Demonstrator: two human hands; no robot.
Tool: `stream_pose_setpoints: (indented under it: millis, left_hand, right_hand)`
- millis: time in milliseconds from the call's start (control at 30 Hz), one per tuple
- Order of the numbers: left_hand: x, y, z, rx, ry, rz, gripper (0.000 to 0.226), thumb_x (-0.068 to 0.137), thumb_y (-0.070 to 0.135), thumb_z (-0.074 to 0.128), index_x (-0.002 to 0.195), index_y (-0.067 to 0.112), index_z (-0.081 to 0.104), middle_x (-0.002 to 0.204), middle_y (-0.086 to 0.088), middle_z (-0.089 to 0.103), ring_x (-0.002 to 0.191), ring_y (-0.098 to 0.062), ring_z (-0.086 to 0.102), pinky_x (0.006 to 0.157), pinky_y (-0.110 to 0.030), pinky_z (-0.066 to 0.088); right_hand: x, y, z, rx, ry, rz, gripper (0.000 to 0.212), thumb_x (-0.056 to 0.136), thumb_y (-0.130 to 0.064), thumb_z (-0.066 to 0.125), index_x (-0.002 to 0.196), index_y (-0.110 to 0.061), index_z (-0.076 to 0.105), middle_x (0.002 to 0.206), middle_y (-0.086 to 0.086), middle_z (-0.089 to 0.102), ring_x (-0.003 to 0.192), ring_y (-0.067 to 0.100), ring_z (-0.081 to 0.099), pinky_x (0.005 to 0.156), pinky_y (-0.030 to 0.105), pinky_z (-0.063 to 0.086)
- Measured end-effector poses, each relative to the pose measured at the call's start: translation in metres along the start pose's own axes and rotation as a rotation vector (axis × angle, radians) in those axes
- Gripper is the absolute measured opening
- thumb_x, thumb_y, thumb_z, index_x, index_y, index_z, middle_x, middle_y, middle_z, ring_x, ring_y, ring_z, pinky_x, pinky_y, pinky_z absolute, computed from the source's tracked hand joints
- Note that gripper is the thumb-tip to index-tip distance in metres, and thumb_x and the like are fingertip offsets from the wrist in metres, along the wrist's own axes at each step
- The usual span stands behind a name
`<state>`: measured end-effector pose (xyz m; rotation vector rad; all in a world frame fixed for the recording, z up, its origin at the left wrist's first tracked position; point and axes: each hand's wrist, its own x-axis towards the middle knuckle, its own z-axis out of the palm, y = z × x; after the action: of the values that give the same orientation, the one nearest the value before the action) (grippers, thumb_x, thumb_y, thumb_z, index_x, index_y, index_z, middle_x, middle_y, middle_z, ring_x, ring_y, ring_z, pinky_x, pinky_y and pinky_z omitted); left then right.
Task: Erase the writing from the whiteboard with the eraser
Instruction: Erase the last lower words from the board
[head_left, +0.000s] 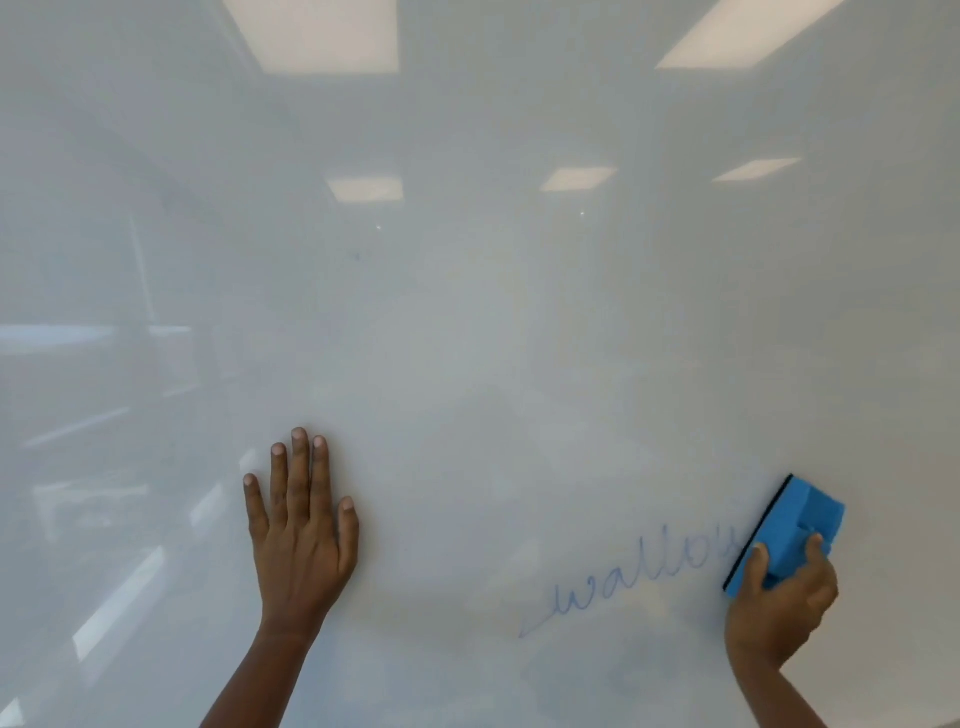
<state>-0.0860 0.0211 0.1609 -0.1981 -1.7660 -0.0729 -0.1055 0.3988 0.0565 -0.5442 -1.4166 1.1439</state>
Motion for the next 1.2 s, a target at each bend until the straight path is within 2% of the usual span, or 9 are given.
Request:
stream_pose_setpoints:
  millis: [167,300,467,600,700,767,867,1067,1200]
  left_hand:
    - [-0.001,0.000,0.003,0.003,0.012,-0.005,0.055,0.097,0.033,0.014,0.146,0.011,0.006,0.156,0.004,-0.009,0.141,-0.019,0.000,0.114,-0.043,-0.002]
    - [-0.001,-0.001,0.003,0.001,0.014,-0.010,0.055,0.097,0.033,0.014,0.146,0.010,0.007,0.156,0.004,-0.008,0.141,-0.020,0.001,0.114,-0.043,-0.001]
    - [-0.001,-0.002,0.002,-0.010,0.008,-0.006,0.055,0.096,0.033,0.015,0.146,0.011,0.006,0.156,0.004,-0.008,0.141,-0.020,0.002,0.114,-0.043,-0.001]
    - [-0.001,-0.002,0.001,-0.007,0.009,0.004,0.055,0.097,0.034,0.014,0.146,0.012,0.006,0.156,0.004,-0.008,0.141,-0.019,0.001,0.114,-0.043,-0.001]
    - [-0.001,-0.002,0.002,-0.008,0.009,0.001,0.055,0.097,0.034,0.013,0.146,0.012,0.005,0.156,0.004,-0.009,0.141,-0.019,0.001,0.114,-0.043,-0.001]
    - [-0.001,-0.001,0.002,-0.007,0.015,-0.004,0.055,0.097,0.034,0.013,0.146,0.012,0.006,0.156,0.005,-0.009,0.141,-0.018,0.001,0.114,-0.043,-0.001]
    - [-0.001,-0.001,0.002,-0.005,0.022,-0.004,0.055,0.096,0.033,0.014,0.146,0.012,0.006,0.156,0.005,-0.008,0.141,-0.018,0.001,0.114,-0.042,-0.001]
    - [-0.001,-0.001,0.000,-0.003,0.015,0.001,0.055,0.096,0.033,0.014,0.146,0.012,0.005,0.156,0.005,-0.009,0.141,-0.018,0.000,0.114,-0.043,-0.001]
    - [0.000,-0.001,0.000,0.002,0.014,0.003,0.055,0.096,0.033,0.014,0.146,0.012,0.004,0.155,0.005,-0.010,0.141,-0.018,0.000,0.114,-0.043,-0.001]
  right_hand:
    - [-0.069,-0.026,0.014,0.013,-0.014,-0.104,0.048,0.090,-0.018,0.056,0.120,0.017,0.047,0.116,0.046,0.045,0.112,0.053,0.044,0.094,0.058,0.039]
    - [-0.138,-0.055,0.013,0.105,-0.186,-0.443,0.066,0.095,-0.052,0.034,0.104,0.007,0.062,0.106,0.041,0.055,0.099,0.036,0.045,0.102,0.016,0.030]
    - [-0.168,-0.052,0.011,0.025,-0.413,-1.069,0.017,0.093,-0.039,0.039,0.101,-0.031,0.052,0.108,0.001,0.051,0.085,0.018,0.059,0.057,0.025,0.053]
    - [-0.126,-0.018,0.000,-0.208,-0.682,-1.601,0.041,0.088,-0.057,0.046,0.126,-0.044,0.038,0.135,-0.012,0.038,0.112,0.014,0.054,0.075,0.032,0.056]
    - [-0.072,0.001,-0.001,-0.292,-0.599,-1.884,0.032,0.101,-0.036,0.033,0.132,-0.040,0.036,0.149,-0.003,0.024,0.123,0.022,0.046,0.097,0.043,0.035]
    - [-0.032,-0.010,0.002,-0.261,-0.474,-1.867,0.034,0.104,-0.020,0.023,0.128,-0.035,0.041,0.151,0.006,0.022,0.120,0.024,0.043,0.098,0.041,0.029]
    - [0.021,-0.057,0.002,-0.191,-0.422,-1.646,0.031,0.103,-0.021,0.025,0.123,-0.029,0.047,0.133,0.012,0.050,0.111,0.026,0.050,0.086,0.038,0.043]
    - [0.051,-0.112,0.014,0.008,-0.196,-0.659,0.051,0.083,-0.003,0.068,0.130,-0.006,0.049,0.132,0.028,0.045,0.117,0.042,0.047,0.092,0.059,0.045]
    - [-0.012,-0.082,0.016,0.003,-0.165,-0.809,0.033,0.092,-0.020,0.055,0.122,-0.007,0.051,0.126,0.028,0.045,0.110,0.040,0.046,0.088,0.050,0.040]
